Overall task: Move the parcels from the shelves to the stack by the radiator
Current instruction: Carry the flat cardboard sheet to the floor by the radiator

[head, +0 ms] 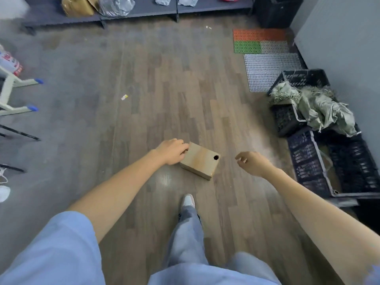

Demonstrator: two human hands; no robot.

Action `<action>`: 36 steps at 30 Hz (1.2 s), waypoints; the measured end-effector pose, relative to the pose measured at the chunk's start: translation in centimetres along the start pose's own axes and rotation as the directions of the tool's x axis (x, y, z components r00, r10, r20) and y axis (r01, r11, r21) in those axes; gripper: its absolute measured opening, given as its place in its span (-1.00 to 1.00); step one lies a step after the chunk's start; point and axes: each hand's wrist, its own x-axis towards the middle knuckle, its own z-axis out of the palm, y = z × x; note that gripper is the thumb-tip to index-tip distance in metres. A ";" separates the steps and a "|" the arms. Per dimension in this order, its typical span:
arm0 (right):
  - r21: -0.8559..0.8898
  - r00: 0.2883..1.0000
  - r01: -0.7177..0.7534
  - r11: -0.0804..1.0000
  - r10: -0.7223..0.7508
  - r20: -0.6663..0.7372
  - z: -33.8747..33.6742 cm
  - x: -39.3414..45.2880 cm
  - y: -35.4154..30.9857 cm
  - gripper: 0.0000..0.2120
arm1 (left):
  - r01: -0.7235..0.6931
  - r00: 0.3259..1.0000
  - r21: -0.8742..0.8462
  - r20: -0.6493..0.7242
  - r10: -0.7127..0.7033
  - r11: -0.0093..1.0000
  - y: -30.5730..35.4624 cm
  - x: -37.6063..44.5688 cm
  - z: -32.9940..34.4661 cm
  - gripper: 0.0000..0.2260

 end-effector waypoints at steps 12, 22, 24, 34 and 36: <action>0.371 0.945 -0.325 0.870 0.281 0.167 15.1 24.3 3.7 -0.67 | 0.236 0.971 -0.402 0.125 -0.202 0.885 -7.2 20.2 21.2 -0.74; 0.466 0.827 -0.562 0.683 0.464 0.317 35.4 44.7 13.3 -0.66 | 0.503 0.857 -0.486 0.171 -0.486 0.715 -11.9 40.4 46.9 -0.33; 0.634 0.825 -0.557 0.537 0.450 0.342 37.2 46.4 14.0 -0.80 | 0.594 0.777 -0.658 0.320 -0.542 0.462 -12.4 43.2 47.8 -0.29; 0.882 0.810 -0.360 0.303 0.571 0.134 26.4 42.7 9.3 -0.73 | 0.486 0.732 -0.866 0.479 -0.485 -0.121 -11.5 37.4 36.8 -0.38; 0.888 0.818 -0.299 0.349 0.573 0.051 20.2 40.7 7.1 -0.65 | 0.448 0.733 -0.883 0.454 -0.506 -0.142 -11.2 35.4 30.6 -0.32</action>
